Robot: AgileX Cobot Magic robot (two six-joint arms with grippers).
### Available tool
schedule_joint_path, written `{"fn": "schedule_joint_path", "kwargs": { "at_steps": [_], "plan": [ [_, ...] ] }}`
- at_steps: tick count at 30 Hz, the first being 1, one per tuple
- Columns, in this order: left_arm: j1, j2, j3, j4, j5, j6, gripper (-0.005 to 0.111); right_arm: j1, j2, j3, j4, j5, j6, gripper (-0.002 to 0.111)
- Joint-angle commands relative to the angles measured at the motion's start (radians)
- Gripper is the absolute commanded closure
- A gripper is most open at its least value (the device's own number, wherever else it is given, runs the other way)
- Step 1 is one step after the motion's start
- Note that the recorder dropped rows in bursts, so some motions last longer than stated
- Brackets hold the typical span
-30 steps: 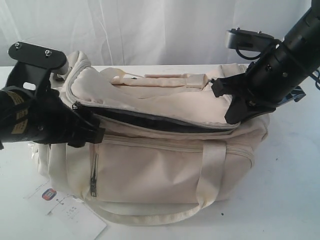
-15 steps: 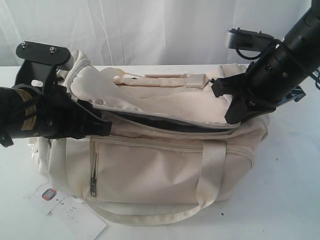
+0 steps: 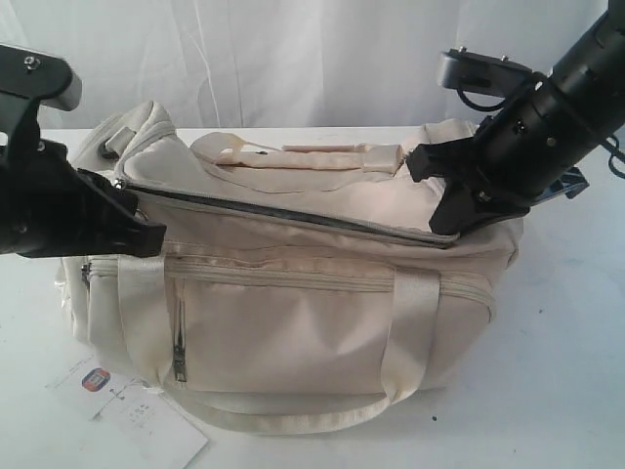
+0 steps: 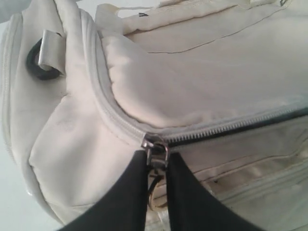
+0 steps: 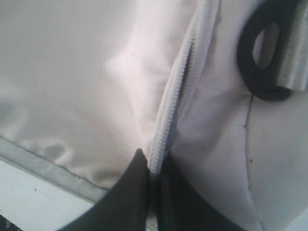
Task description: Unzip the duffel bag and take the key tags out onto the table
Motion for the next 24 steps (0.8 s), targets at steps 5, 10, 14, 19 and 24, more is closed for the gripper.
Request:
{"fn": "schedule_joint_path", "kwargs": {
  "at_steps": [5, 10, 14, 19, 24],
  "plan": [
    [0.004, -0.061, 0.005, 0.100, 0.098, 0.089, 0.107, -0.008, -0.009, 0.003, -0.039, 0.012, -0.009, 0.108],
    [0.004, -0.061, 0.005, 0.107, 0.047, 0.091, 0.107, -0.006, -0.104, -0.009, 0.291, 0.054, -0.487, 0.096],
    [0.004, -0.061, 0.005, 0.099, 0.030, 0.089, 0.107, -0.006, -0.136, -0.011, 0.287, -0.027, -0.623, 0.064],
    [0.004, -0.061, 0.005, 0.071, 0.028, 0.090, 0.107, -0.006, -0.138, -0.011, 0.287, -0.063, -0.653, 0.044],
    [0.004, -0.061, 0.005, 0.071, 0.023, 0.091, 0.107, 0.015, -0.168, -0.011, 0.438, -0.038, -0.873, 0.045]
  ]
}}
